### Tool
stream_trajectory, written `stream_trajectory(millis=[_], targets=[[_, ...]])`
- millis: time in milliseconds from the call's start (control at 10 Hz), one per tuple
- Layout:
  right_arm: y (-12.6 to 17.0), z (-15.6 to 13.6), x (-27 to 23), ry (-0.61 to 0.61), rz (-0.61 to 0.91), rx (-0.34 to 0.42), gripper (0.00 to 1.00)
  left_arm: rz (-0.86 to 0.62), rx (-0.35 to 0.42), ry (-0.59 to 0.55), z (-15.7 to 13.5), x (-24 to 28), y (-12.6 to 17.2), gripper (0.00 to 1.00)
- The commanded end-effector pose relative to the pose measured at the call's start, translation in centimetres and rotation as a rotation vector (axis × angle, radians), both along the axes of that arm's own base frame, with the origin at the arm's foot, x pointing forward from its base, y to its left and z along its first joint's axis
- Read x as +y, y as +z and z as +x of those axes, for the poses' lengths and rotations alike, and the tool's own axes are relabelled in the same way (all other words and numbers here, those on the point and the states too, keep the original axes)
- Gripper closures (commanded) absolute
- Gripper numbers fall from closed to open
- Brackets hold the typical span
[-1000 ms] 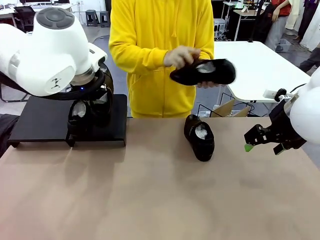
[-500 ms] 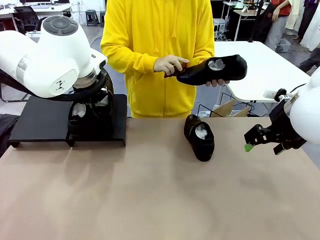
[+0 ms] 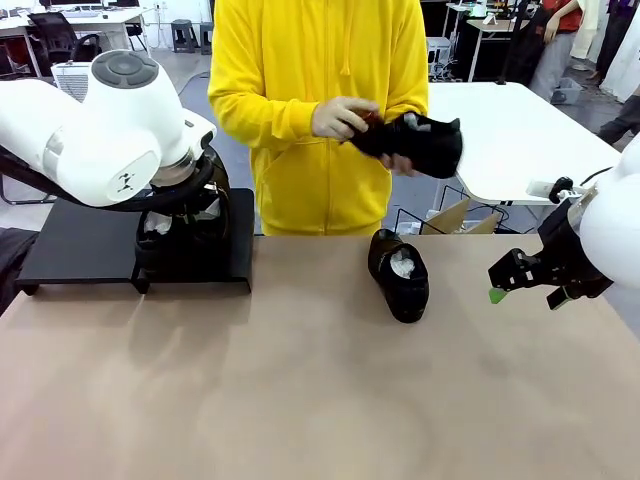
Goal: Organize the shoes by placing them on the stand.
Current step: Place the Shoe from the middle of the table onto the Shoes Stand.
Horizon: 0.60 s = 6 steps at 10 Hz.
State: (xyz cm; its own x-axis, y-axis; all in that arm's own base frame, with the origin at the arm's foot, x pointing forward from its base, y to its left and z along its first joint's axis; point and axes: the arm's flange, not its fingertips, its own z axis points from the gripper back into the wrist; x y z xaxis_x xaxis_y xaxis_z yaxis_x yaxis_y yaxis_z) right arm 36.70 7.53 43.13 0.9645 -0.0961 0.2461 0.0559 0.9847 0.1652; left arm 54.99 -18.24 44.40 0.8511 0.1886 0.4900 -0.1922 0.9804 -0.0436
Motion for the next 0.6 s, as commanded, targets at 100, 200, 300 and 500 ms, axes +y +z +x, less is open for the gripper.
stream_trajectory(millis=[100,200,300,500], targets=[[0.1,0.0,-0.1,-0.003,-0.002,-0.001,0.0,-0.021,-0.004,0.022,0.2,0.0,-0.5,1.0],[0.1,0.0,-0.1,-0.003,-0.002,-0.001,0.0,-0.017,-0.002,0.02,0.3,-0.3,-0.8,1.0],[0.1,0.0,-0.1,-0.003,-0.002,-0.001,0.0,-0.013,-0.009,0.018,0.5,-0.5,-1.1,1.0],[0.1,0.0,-0.1,-0.003,-0.002,-0.001,0.0,-0.008,0.008,0.024,0.7,-0.9,-1.8,0.95]])
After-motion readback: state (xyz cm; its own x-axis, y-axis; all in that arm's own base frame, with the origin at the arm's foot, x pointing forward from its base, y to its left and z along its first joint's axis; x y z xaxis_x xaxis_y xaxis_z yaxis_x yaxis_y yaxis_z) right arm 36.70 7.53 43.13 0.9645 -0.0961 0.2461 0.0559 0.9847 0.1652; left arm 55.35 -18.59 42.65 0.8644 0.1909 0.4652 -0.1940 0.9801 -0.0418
